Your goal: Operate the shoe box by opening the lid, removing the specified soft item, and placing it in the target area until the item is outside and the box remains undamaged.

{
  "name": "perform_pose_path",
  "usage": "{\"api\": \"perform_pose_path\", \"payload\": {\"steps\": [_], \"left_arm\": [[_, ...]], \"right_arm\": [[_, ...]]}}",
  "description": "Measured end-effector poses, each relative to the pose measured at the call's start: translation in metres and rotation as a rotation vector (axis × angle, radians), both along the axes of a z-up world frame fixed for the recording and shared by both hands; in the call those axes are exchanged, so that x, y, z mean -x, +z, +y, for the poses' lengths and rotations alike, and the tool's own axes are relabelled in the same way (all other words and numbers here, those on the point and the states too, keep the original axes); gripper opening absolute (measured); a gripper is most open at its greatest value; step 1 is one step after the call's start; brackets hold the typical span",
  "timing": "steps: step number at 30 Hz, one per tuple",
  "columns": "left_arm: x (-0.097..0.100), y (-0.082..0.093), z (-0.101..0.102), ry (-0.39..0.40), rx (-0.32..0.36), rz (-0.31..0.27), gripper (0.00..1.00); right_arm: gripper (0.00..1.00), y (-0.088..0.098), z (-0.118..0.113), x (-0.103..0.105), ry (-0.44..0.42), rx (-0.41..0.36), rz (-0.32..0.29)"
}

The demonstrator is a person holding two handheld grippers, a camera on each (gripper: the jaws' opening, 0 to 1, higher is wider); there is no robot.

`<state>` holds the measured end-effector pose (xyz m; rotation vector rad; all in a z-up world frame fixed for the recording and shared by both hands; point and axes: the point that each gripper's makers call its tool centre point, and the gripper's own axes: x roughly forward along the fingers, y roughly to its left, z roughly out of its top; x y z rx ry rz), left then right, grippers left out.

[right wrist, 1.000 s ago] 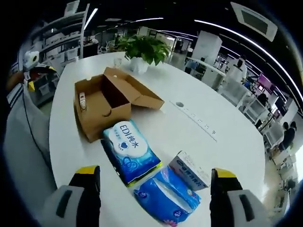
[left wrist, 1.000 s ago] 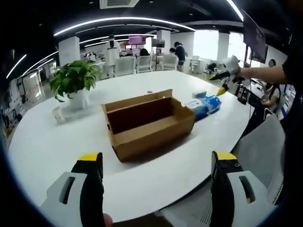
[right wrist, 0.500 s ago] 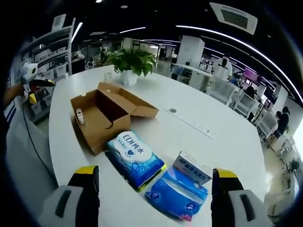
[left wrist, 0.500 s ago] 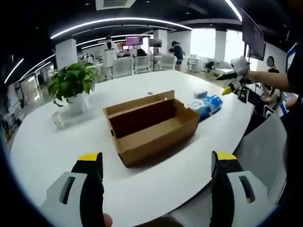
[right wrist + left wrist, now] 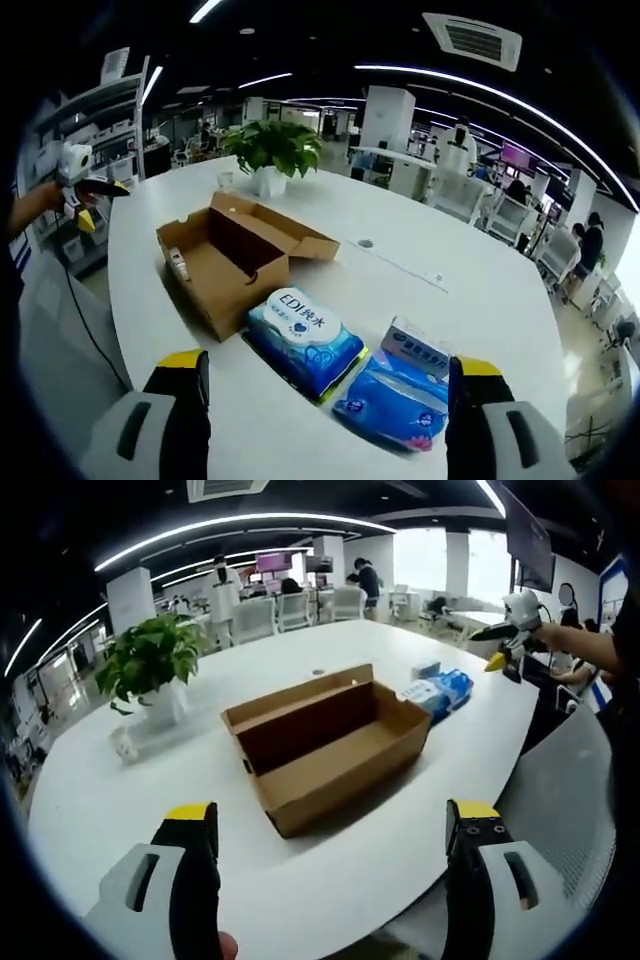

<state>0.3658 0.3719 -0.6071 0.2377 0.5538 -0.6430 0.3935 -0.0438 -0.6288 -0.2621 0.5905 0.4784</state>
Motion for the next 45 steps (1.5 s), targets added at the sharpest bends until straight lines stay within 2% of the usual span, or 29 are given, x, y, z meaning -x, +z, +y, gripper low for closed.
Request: {"api": "perform_pose_path", "payload": {"steps": [6,10,17,27,30,33,40,45], "left_arm": [[-0.009,0.0,-0.003,-0.038,-0.028,0.003,0.91],[-0.017,0.001,-0.004,-0.055,-0.042,0.001,0.91],[-0.033,0.005,0.0,-0.067,-0.078,-0.025,0.89],[-0.059,0.007,-0.003,-0.115,-0.126,-0.037,0.87],[-0.065,0.005,-0.006,-0.137,-0.141,-0.03,0.87],[-0.074,0.0,-0.007,-0.142,-0.157,-0.021,0.87],[-0.091,-0.01,-0.012,-0.187,-0.183,0.004,0.8],[-0.101,-0.019,-0.018,-0.241,-0.22,0.025,0.77]], "right_arm": [[0.99,-0.004,0.002,0.013,-0.012,-0.002,-0.004],[0.99,-0.008,0.008,0.022,-0.02,-0.049,0.002],[0.99,-0.015,0.014,0.041,-0.001,-0.036,0.011],[0.99,0.0,0.019,0.054,-0.018,-0.061,-0.031],[0.99,-0.002,0.018,0.06,-0.021,-0.032,-0.029],[0.99,-0.002,0.021,0.066,-0.02,-0.036,-0.028],[0.99,0.0,0.028,0.077,-0.027,-0.042,-0.038],[0.99,-0.004,0.031,0.085,-0.025,-0.016,-0.032]]}}
